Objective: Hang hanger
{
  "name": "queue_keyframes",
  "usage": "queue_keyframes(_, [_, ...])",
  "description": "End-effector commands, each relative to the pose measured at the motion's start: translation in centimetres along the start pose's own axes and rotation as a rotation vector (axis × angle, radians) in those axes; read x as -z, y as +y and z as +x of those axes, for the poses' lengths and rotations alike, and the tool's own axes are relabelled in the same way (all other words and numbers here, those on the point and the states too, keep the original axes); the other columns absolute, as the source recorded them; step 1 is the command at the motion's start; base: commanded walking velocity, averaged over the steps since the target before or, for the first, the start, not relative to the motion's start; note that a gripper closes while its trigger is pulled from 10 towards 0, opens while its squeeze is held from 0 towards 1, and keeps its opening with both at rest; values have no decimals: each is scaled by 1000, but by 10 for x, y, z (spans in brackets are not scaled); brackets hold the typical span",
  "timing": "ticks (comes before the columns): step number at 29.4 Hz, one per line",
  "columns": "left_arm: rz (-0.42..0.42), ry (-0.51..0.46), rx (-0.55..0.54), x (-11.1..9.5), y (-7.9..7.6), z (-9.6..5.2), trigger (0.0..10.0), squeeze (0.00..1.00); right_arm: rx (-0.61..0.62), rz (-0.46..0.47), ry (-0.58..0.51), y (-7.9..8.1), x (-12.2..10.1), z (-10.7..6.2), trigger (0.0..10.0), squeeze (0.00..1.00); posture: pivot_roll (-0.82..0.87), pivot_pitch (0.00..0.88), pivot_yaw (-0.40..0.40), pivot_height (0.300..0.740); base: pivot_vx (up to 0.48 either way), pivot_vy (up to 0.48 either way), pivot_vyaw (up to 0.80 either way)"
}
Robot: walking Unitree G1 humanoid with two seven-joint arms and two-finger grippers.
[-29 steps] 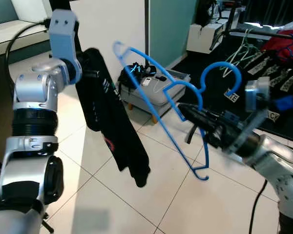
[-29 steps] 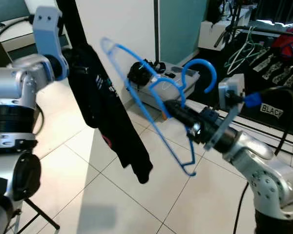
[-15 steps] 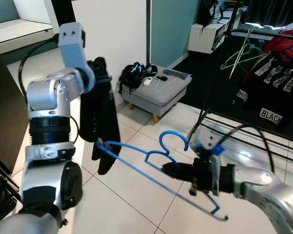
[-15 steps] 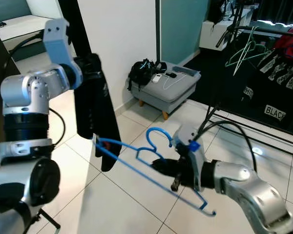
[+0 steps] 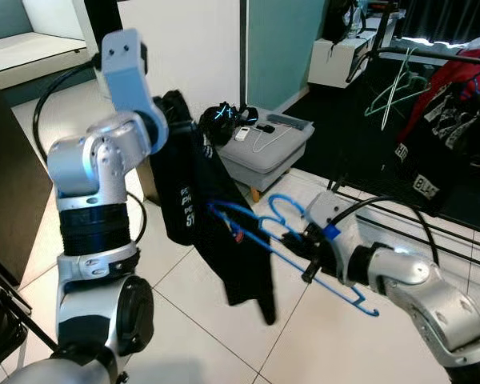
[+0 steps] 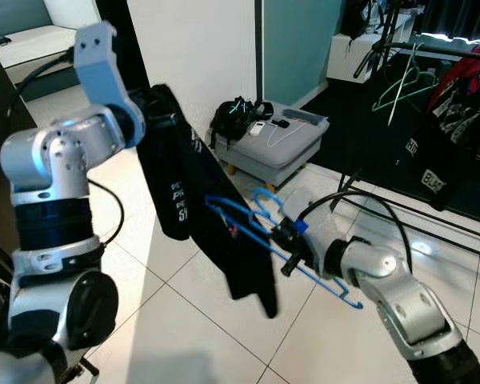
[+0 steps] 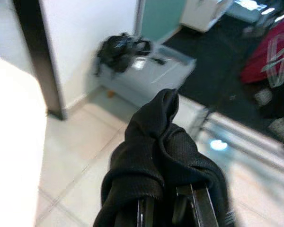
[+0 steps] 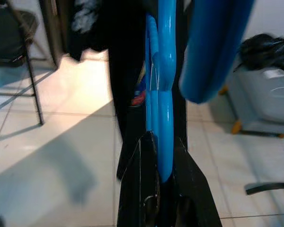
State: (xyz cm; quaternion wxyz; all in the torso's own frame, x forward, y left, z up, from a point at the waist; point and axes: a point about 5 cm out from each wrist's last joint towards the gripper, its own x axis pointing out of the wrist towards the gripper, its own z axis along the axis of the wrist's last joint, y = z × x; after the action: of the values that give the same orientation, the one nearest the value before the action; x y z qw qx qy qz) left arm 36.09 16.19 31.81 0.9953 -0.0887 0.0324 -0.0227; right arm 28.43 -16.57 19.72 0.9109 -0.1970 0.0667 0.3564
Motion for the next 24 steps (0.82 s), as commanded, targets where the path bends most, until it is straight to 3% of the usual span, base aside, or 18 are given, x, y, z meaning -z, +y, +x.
queue_keyframes(1, [63,-49,-52,-7,8,-5,10000,0,83,-18,-56,-13,-8,-3,10000,0,3,25,47,740,0,0,0])
queue_keyframes(9, [161,-76,-78,-11,13,-7,10000,0,197,35,-183,-37,-25,-17,10000,0,-6,25,41,740,0,0,0])
queue_keyframes(12, [150,-95,50,-17,-4,-11,10000,0,280,39,-205,-50,-26,-23,10000,0,-6,26,39,740,0,0,0])
queue_keyframes(16, [156,-104,116,-19,-13,-14,10000,0,294,37,-205,-52,-26,-24,10000,0,-4,27,36,740,0,0,0])
queue_keyframes(17, [205,-112,217,-19,-25,-18,10000,0,303,38,-206,-53,-26,-23,10000,0,-3,28,35,740,0,0,0])
queue_keyframes(20, [256,-112,292,-17,-34,-21,10000,0,306,38,-206,-53,-26,-23,10000,0,-3,28,35,740,0,0,0])
queue_keyframes(22, [459,19,488,8,-44,-32,10000,0,311,41,-206,-52,-25,-19,10000,0,-2,30,36,740,0,0,0])
queue_keyframes(23, [459,19,488,8,-44,-32,10000,0,311,41,-206,-52,-25,-19,10000,0,-2,30,36,740,0,0,0])
queue_keyframes(24, [505,78,533,18,-44,-36,10000,0,311,42,-205,-51,-25,-18,10000,0,-2,30,36,740,0,0,0])
